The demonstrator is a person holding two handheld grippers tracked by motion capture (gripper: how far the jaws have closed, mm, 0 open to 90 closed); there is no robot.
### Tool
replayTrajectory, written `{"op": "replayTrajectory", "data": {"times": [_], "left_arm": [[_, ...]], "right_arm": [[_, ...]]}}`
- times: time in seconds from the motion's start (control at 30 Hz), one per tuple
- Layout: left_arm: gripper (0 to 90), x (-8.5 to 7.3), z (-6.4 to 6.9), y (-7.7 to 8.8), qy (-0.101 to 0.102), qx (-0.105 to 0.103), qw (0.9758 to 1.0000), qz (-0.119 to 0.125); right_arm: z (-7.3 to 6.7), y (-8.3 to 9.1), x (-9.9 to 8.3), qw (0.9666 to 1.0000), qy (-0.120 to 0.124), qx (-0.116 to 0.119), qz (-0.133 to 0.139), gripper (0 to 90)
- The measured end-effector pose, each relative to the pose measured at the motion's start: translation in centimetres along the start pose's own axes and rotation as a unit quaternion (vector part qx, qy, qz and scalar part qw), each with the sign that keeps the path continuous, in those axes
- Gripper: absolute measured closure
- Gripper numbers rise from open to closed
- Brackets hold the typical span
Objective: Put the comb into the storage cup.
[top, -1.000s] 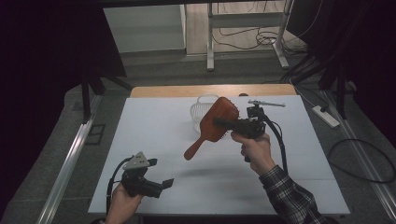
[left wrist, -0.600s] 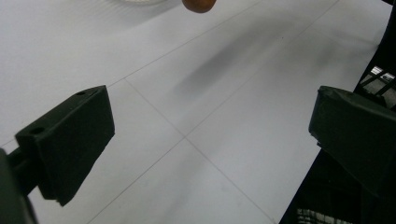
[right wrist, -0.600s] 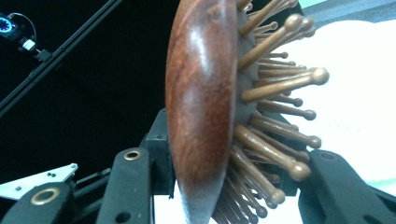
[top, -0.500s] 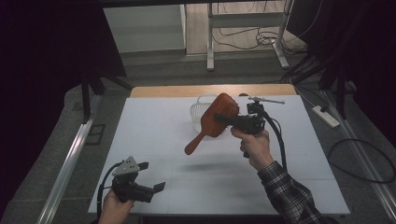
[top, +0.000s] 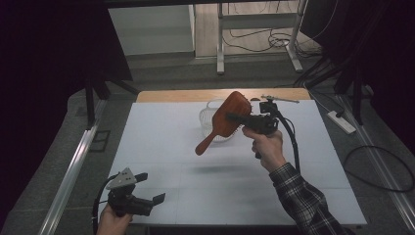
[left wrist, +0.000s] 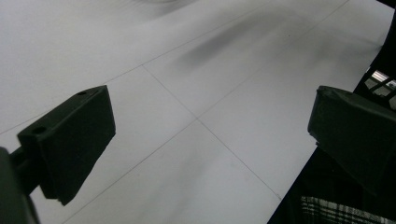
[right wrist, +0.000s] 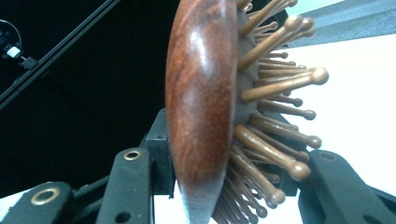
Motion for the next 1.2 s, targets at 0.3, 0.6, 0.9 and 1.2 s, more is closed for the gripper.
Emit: {"op": "replayTrajectory", "data": {"times": [0.3,0.6,0.9,1.2], "left_arm": [[1.0,-0.6,0.0,0.5,0.003,0.002,1.0,-0.003],[0.8,-1.0,0.1,1.0,0.005,0.011,0.9999,-0.007],[0.7,-1.2,-0.1,1.4,0.004,0.019,0.9998,-0.004],[0.7,-1.4,-0.2,1.8,0.007,0.029,0.9996,0.0]], "right_arm": [[0.2,-0.4,1.1,0.9999,0.003,-0.01,0.005,53.5],[0.5,-0.7,2.3,0.9998,0.006,-0.019,0.011,53.4],[0.8,-0.8,3.4,0.9994,0.006,-0.029,0.018,53.4],[1.7,-0.7,4.7,0.9986,0.004,-0.045,0.028,53.5]]}}
Point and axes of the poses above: each handheld gripper's, and its own axes: y roughly backward along the jaws, x roughly out of its top, z roughly to its right, the point moved 9 cm from there along -y, roughly forward along the jaws, and after that the axes turned 3 degrees about -z, right-handed, at the moved point
